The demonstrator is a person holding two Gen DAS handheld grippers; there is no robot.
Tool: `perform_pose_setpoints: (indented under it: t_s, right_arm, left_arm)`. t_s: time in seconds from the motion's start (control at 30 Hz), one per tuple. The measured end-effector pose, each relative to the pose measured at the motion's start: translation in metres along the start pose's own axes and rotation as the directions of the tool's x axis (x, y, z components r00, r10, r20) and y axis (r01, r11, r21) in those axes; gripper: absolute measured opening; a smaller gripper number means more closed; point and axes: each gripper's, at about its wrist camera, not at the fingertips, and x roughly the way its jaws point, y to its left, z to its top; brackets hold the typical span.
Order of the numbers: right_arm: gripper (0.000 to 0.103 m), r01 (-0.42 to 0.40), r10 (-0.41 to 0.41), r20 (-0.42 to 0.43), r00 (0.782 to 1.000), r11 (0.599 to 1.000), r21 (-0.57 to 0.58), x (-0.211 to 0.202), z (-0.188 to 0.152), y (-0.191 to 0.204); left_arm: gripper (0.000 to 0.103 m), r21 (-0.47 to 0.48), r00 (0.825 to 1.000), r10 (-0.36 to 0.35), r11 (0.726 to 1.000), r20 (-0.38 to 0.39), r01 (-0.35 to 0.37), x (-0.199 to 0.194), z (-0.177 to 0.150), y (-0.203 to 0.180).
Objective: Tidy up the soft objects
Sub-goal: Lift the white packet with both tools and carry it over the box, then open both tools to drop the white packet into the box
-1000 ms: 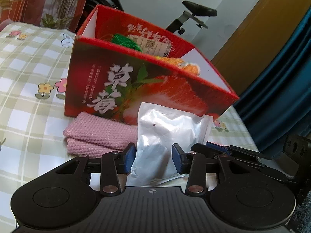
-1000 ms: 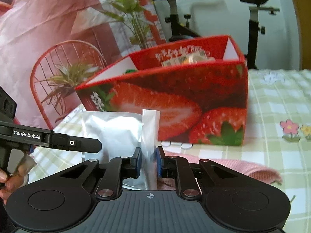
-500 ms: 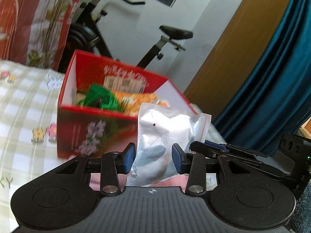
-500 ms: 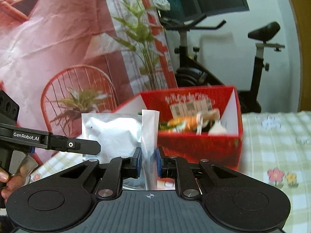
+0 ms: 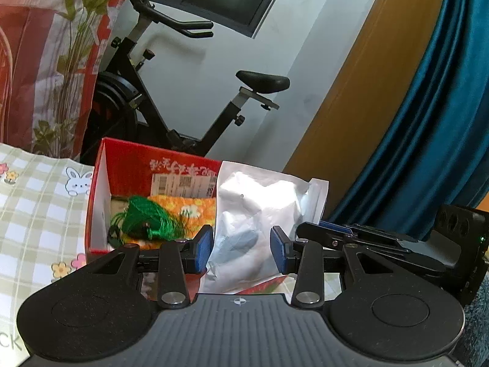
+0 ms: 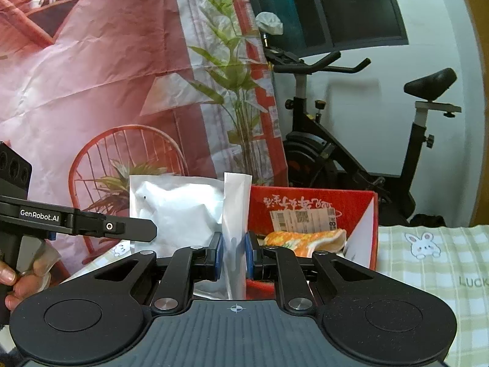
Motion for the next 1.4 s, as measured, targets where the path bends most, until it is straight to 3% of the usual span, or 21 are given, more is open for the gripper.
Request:
perform_pose_setpoints:
  t_s: [0.47,0.73,0.9,1.2,1.4]
  right_arm:
    - [0.014,0.057,-0.059,-0.047,0.997,0.998,-0.025,0.056,0.028,-0.015]
    - [0.014,0.133,-0.128,-0.159,0.979,0.991,0.021,0.092,0.012,-0.043]
    - [0.014,0.139,-0.126,-0.213,0.969,0.989,0.048,0.102,-0.003,-0.050]
    - [0.009,0.175,-0.142,-0.304,0.942,0.981,0.085,0.119,-0.014,-0.052]
    - [0.009,0.199,-0.141,-0.342,0.929,0.970,0.139,0.122,-0.018,-0.053]
  left_arm:
    - [0.043,-0.023,0.999,0.047,0.999,-0.001,-0.047,0.044,0.035,0.023]
    - [0.044,0.000,0.992,0.070,0.997,-0.101,-0.071,0.082,0.029,0.026]
    - [0.044,0.006,0.984,0.085,0.996,-0.156,-0.085,0.091,0.018,0.033]
    - [0.066,0.036,0.971,0.172,0.985,-0.164,-0.168,0.087,0.019,0.040]
    - [0.086,0.076,0.962,0.239,0.970,-0.133,-0.231,0.080,0.024,0.035]
